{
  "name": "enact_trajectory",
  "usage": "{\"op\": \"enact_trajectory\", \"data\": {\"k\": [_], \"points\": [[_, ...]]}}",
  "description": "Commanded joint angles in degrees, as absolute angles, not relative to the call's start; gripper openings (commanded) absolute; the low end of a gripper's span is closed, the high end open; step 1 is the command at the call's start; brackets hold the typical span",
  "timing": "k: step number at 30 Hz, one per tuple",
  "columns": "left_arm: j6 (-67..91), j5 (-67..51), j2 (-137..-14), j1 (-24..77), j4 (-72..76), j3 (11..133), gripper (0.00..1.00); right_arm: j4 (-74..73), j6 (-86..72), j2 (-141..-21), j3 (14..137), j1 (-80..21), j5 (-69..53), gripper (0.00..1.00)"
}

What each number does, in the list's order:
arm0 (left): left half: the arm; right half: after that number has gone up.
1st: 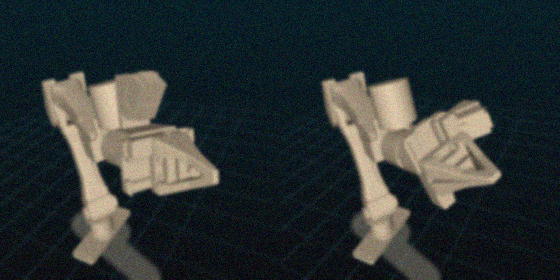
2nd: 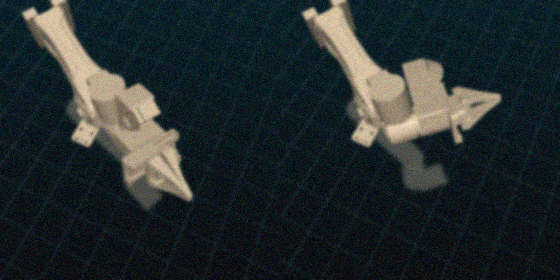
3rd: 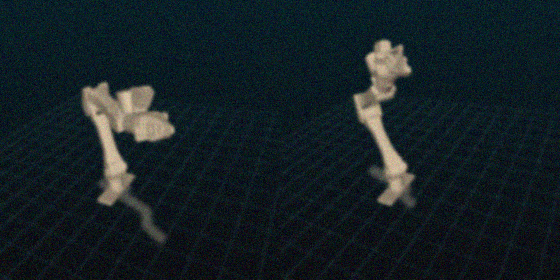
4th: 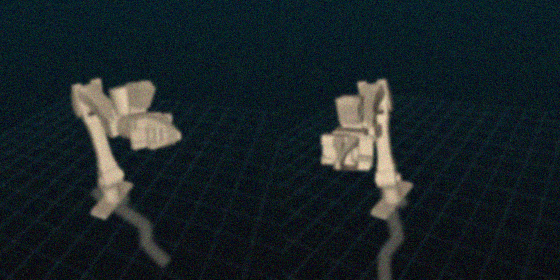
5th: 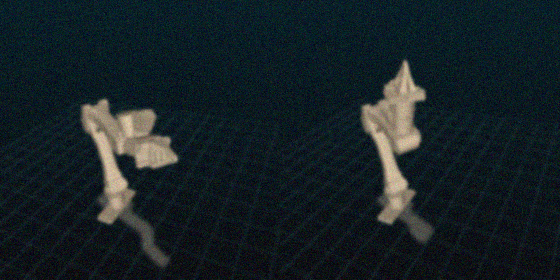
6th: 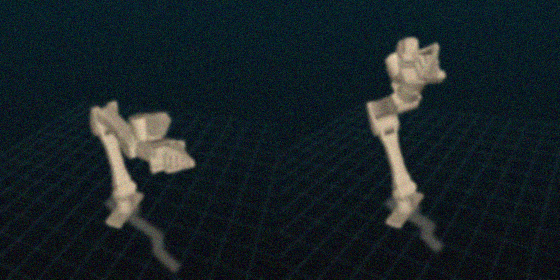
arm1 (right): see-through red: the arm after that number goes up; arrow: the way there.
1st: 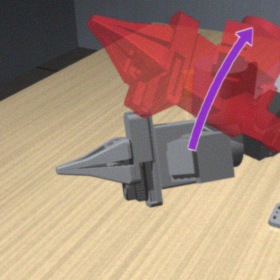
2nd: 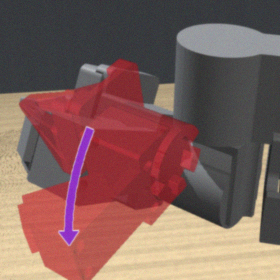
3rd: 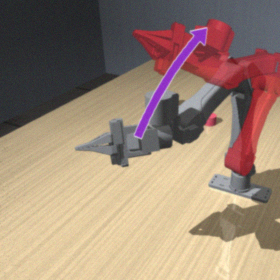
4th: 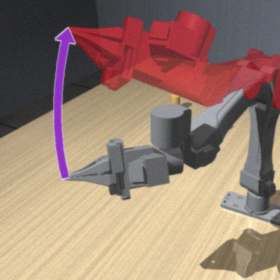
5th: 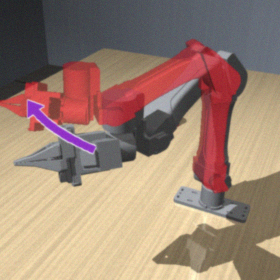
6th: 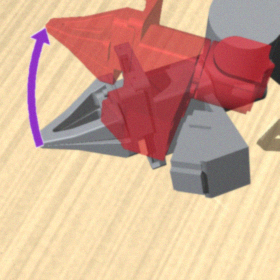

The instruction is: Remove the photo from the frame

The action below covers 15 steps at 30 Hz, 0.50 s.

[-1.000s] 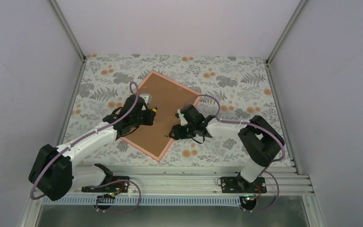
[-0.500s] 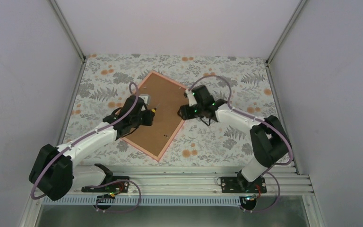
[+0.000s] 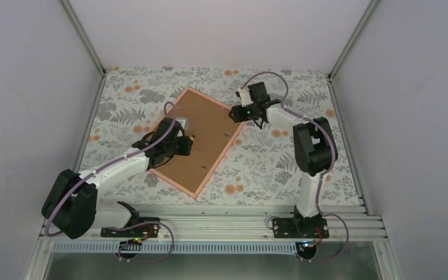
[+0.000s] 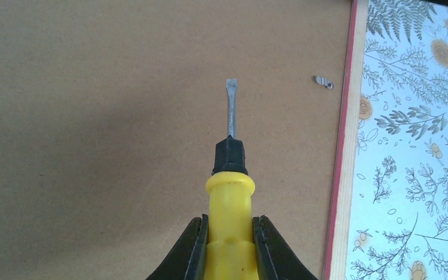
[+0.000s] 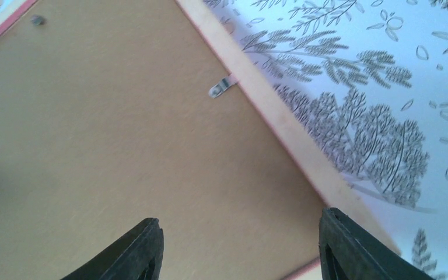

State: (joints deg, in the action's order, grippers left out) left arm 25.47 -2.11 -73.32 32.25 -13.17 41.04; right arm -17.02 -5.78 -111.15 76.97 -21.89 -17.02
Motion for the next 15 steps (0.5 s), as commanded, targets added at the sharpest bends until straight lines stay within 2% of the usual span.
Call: {"op": "enact_trajectory", "data": {"k": [1,11,15], "points": [[24.20,-3.45,-74.96,31.99,-11.02,42.92,0.02,-15.48,-1.87,-116.26,82.93,-20.54,-18.41,0.58],[23.38,-4.72,-77.46,31.96,-10.17,43.51,0.02,-16.76,0.46,-126.31,91.23,-19.45,-18.46,0.57],[23.46,-5.71,-78.07,32.00,-9.81,43.48,0.02,-17.45,1.35,-127.98,91.49,-19.35,-19.46,0.51]]}}
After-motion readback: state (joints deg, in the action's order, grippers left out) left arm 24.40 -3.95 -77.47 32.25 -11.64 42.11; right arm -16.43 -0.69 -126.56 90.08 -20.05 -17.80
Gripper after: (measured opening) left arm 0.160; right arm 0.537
